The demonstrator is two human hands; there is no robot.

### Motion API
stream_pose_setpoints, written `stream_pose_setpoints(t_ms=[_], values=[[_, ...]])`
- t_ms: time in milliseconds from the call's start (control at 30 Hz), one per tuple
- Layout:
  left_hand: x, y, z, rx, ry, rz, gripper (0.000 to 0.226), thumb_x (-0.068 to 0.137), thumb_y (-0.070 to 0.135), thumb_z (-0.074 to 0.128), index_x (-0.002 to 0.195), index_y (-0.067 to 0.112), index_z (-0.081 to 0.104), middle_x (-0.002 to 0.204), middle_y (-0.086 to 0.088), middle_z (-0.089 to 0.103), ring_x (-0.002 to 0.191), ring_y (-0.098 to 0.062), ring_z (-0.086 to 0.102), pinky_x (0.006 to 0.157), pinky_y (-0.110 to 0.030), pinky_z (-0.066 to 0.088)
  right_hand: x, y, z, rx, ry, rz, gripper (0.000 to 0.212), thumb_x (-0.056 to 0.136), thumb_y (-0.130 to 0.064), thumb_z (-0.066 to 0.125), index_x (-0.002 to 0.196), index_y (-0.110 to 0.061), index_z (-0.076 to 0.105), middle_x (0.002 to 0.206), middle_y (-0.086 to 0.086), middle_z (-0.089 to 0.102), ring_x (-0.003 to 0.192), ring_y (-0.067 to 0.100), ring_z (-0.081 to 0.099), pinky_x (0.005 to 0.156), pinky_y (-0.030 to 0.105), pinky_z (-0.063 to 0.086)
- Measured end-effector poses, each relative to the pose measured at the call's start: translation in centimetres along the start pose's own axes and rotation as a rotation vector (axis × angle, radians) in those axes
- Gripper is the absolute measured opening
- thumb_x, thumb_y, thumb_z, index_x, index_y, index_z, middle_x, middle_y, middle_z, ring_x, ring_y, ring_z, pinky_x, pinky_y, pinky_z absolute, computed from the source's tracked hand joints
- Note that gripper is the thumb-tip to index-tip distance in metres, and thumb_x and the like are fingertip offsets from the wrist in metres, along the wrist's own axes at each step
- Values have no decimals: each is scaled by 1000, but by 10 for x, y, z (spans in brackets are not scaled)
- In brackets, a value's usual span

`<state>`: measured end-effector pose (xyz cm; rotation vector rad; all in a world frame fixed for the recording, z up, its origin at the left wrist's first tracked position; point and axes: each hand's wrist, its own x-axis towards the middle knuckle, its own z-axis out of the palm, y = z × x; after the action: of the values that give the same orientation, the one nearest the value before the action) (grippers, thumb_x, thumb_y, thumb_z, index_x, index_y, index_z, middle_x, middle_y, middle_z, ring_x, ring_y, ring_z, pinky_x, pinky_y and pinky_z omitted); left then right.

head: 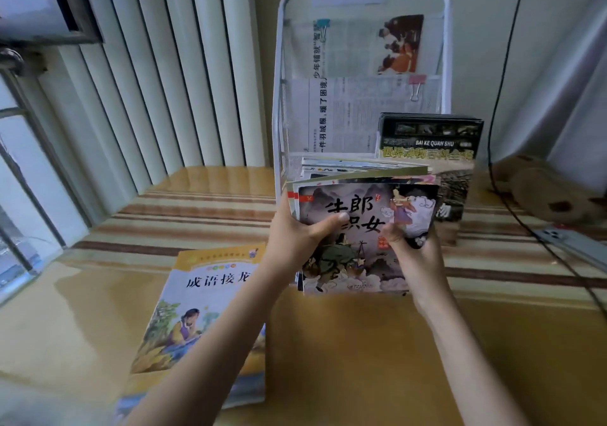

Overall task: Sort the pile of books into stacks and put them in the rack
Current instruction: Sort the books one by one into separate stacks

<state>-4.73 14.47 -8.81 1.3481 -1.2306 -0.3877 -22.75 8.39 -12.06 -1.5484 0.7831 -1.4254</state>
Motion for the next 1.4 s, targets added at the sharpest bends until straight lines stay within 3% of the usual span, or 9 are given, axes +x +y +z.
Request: stream_pose_setpoints(t_ms=[167, 233, 433, 533, 733, 967, 1133, 1267, 1400], values=[[-44, -13, 5, 69, 14, 2, 70, 64, 58, 74, 116, 15, 57, 102, 8, 68, 96, -4, 64, 83, -23, 54, -39, 10, -10, 12, -103, 134, 42, 67, -50, 70, 103, -34, 54, 95, -19, 67, 94, -9, 61, 72, 2, 43], [-48, -2, 0, 22, 23, -13, 63, 73, 45, 75, 124, 20, 49, 108, 13, 63, 99, 4, 61, 85, -11, 47, -38, 10, -14, 9, -130, 158, 55, 62, -59, 71, 107, -32, 55, 99, -11, 68, 102, 6, 63, 81, 13, 49], [-44, 38, 6, -426, 70, -193, 58, 88, 59, 44, 141, 36, 39, 143, 19, 35, 134, -7, 33, 110, -36, 30, -19, -35, -8, 70, -25, 196, 106, 21, -99, 48, 109, -41, 50, 110, -11, 57, 79, 0, 62, 71, 30, 54], [-37, 38, 17, -228, 117, -174, 61, 87, 53, 54, 141, 37, 30, 149, 0, 36, 133, -17, 39, 109, -38, 33, -17, -58, -6, 18, -30, 287, 70, 34, -99, 45, 77, -47, 66, 118, 37, 51, 79, 39, 58, 79, 46, 52], [-32, 27, 18, -309, 188, -181, 49, 89, 28, 62, 133, 27, 41, 137, 0, 46, 120, -14, 51, 96, -29, 45, 5, -42, -1, -1, 120, 312, 33, 72, -45, 60, 76, -12, 62, 74, 5, 48, 70, 25, 49, 61, 36, 40], [-43, 22, 18, -204, 118, -196, 77, 77, 63, 61, 141, 39, 26, 149, 3, 32, 136, -16, 34, 112, -43, 32, -14, -10, -15, -37, -103, 279, 105, 46, -87, 60, 118, -12, 47, 82, -12, 65, 75, 4, 62, 63, 16, 44], [-49, 20, 15, -41, 104, -15, 112, 65, 39, 80, 150, 35, 8, 156, 19, 12, 137, 12, 13, 112, -16, 18, -19, -5, -8, 41, -20, 169, 61, 56, -60, 69, 106, -27, 56, 85, -21, 70, 90, -5, 66, 69, 7, 48], [-48, 12, 14, 104, 161, 208, 90, 69, 28, 82, 142, 35, 30, 147, 7, 35, 136, -6, 30, 109, -13, 26, -21, -9, -7, 61, -15, 136, 69, 53, -65, 70, 109, -27, 54, 90, -23, 69, 88, -10, 64, 70, 5, 47], [-49, 13, 12, 171, 206, 209, 46, 67, 37, 82, 106, 39, 57, 127, -2, 49, 126, -16, 44, 99, -6, 31, -23, -13, -7, 151, -39, 119, 25, 73, -30, 64, 93, -25, 50, 74, -20, 66, 67, -14, 63, 58, 3, 45]])
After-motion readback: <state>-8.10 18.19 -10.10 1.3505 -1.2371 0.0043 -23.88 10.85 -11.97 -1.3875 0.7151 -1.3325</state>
